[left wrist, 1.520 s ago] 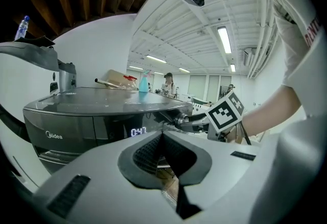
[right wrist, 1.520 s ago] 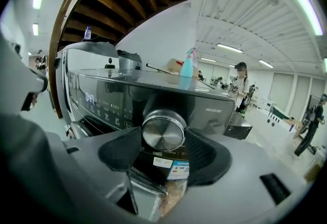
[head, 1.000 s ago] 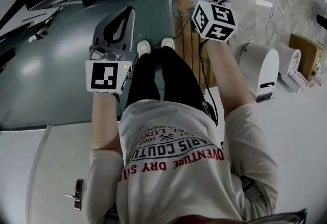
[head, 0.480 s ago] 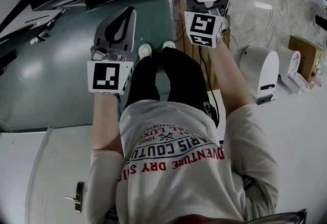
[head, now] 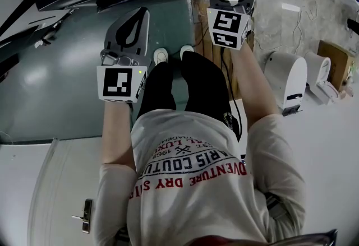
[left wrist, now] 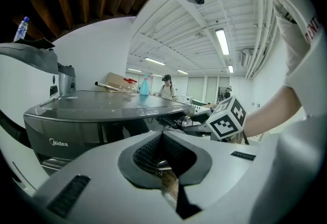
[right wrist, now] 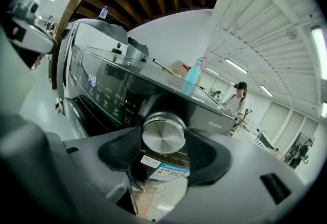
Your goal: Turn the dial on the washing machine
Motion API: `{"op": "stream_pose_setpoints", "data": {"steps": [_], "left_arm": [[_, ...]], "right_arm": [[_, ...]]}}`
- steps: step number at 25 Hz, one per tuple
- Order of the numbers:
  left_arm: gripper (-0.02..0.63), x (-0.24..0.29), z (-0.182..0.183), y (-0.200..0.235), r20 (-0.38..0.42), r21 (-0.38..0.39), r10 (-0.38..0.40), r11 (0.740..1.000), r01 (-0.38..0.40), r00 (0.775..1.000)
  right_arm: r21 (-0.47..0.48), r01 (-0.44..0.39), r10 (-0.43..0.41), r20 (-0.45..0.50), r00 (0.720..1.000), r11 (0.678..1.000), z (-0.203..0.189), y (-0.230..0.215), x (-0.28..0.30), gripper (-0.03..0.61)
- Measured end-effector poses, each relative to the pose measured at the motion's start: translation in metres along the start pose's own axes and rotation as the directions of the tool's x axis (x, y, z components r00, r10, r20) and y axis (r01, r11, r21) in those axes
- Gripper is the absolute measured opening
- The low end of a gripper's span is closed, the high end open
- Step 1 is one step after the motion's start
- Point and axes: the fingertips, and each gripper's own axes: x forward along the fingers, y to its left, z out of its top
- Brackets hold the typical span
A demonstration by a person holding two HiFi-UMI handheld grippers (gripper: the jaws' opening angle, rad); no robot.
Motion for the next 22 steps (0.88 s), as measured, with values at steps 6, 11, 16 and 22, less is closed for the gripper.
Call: {"op": "stream_pose_setpoints", "data": {"steps": [6,11,16,22], "left_arm": [[0.015,0.0,-0.004,0.0,-0.012,-0.008,0.002,1.0,-0.002,1.0],[0.015,0.002,-0.003,-0.005,-0.011,-0.001,-0.006,1.0,0.006,1.0],[0.015,0.002,-0.006,-0.008,-0.024,0.005,-0.005,1.0,0.005,1.0],[0.015,0.0,-0.006,-0.01,-0.029,0.007,0.0,1.0,0.0,1.0]], "right_arm": [[0.142,-0.047,0.05,-0.02,0.999,0.989,-0.001,-0.002,0.0,0.285],[0.314,-0.103,0.117,-0.025,0.993,0.944,-0.005,-0.007,0.002,0.284],[0.395,-0.125,0.138,-0.004,0.99,0.91,-0.006,-0.009,0.003,0.285],[0.266,-0.092,0.089,0.022,0.996,0.96,-0.004,-0.01,-0.003,0.295]]}}
